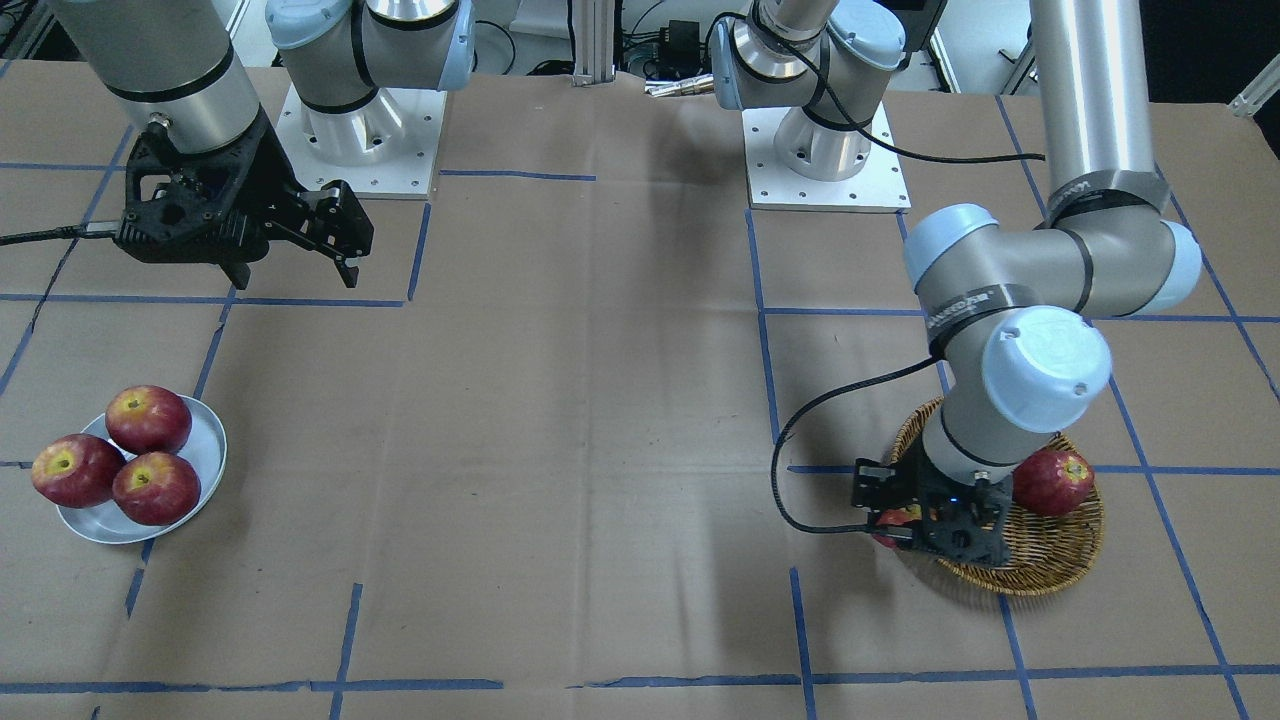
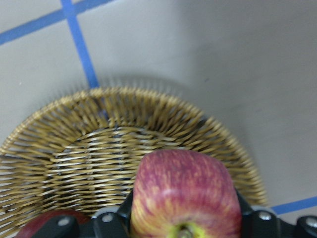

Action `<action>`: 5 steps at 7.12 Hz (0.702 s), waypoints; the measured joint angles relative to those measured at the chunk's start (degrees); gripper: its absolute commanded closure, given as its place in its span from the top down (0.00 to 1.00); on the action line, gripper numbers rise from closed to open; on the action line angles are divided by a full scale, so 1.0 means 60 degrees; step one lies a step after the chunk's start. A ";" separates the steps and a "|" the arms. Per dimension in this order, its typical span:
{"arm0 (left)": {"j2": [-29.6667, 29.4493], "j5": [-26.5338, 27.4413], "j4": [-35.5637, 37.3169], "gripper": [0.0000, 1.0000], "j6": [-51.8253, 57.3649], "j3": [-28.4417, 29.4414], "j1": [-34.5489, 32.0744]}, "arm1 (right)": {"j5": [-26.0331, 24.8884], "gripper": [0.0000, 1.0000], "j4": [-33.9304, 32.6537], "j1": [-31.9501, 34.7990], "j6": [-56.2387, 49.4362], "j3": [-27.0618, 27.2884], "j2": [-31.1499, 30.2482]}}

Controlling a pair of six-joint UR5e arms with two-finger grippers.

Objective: Transfer apple from basket to plate
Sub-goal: 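Carry the apple with the left gripper to the table center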

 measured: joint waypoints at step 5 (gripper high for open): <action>-0.1034 -0.0156 0.0069 0.47 -0.3882 0.0505 -0.3382 | 0.0017 1.00 -0.0003 -0.0001 0.0000 0.0000 0.0000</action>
